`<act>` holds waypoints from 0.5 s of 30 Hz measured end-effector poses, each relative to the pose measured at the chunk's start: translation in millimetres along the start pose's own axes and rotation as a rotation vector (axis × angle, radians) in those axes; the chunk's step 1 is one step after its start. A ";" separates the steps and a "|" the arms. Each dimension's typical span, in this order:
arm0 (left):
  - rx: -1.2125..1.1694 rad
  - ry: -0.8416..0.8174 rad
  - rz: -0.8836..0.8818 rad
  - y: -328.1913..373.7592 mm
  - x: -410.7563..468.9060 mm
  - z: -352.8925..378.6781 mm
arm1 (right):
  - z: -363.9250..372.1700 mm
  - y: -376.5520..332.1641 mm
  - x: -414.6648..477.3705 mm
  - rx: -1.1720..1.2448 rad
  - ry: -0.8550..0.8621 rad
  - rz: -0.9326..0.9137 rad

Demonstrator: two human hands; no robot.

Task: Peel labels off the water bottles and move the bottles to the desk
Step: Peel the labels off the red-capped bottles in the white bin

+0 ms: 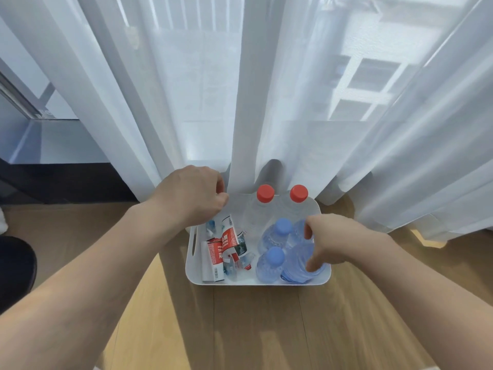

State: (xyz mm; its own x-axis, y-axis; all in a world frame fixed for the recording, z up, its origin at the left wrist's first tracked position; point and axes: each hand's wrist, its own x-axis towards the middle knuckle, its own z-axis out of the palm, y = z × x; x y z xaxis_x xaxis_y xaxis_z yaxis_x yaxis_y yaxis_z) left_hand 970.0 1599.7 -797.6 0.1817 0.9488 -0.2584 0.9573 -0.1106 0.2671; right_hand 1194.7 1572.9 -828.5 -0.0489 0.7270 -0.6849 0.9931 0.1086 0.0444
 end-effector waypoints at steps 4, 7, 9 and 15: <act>0.003 -0.008 0.016 4.4 -0.3 0.6 | 27.7 3.3 12.3 0.081 -0.071 0.055; 0.002 0.004 0.025 4.8 -2.7 -1.7 | 37.5 8.7 21.1 0.176 0.089 0.000; 0.006 0.012 0.026 3.2 -5.0 -3.3 | 37.9 13.5 22.7 0.289 0.173 -0.034; 0.026 0.021 0.031 2.2 -6.4 -5.7 | 24.4 32.6 7.3 0.674 0.244 -0.055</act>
State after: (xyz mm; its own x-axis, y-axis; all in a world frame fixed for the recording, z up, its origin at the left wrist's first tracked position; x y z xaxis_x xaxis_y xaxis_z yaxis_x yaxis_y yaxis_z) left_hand 969.7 1595.1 -790.1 0.2065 0.9509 -0.2305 0.9569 -0.1471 0.2503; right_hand 1229.3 1565.2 -849.8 -0.0452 0.8719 -0.4877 0.8344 -0.2355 -0.4983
